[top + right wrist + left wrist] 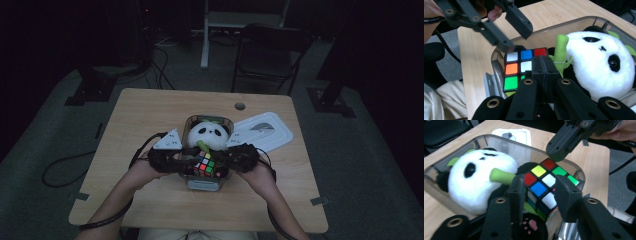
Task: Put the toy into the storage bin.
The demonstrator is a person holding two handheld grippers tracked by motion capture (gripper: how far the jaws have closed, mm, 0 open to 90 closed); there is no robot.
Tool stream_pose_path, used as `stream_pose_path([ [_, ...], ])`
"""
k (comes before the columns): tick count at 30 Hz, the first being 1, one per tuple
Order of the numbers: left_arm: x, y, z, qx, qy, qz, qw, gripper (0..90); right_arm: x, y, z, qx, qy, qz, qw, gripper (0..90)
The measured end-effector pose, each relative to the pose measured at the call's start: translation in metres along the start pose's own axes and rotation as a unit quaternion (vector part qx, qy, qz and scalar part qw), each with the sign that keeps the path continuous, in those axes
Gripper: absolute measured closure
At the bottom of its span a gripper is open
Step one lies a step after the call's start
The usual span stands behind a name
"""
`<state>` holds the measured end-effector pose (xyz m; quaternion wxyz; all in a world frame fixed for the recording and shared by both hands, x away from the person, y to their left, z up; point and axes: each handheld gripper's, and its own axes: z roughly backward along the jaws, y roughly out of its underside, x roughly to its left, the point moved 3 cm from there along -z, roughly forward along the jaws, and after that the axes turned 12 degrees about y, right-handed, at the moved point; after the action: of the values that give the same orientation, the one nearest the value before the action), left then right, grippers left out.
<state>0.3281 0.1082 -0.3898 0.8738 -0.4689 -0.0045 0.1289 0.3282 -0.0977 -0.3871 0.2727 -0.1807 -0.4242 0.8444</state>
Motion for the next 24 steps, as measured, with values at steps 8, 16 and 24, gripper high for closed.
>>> stream_pose_path([
  [8, 0.001, 0.001, -0.013, 0.017, 0.011, 0.002, 0.9998, 77.1, 0.002, 0.003, -0.008, 0.013, -0.007, -0.001, 0.9999, 90.0],
  [16, 0.004, 0.004, -0.021, 0.037, 0.008, 0.003, 0.9993, 89.6, 0.002, 0.009, -0.017, 0.030, 0.006, 0.006, 0.9995, 90.0],
  [24, 0.006, 0.008, -0.028, 0.054, 0.001, 0.001, 0.9985, 90.0, 0.006, 0.013, -0.027, 0.039, -0.014, 0.012, 0.9991, 90.0],
])
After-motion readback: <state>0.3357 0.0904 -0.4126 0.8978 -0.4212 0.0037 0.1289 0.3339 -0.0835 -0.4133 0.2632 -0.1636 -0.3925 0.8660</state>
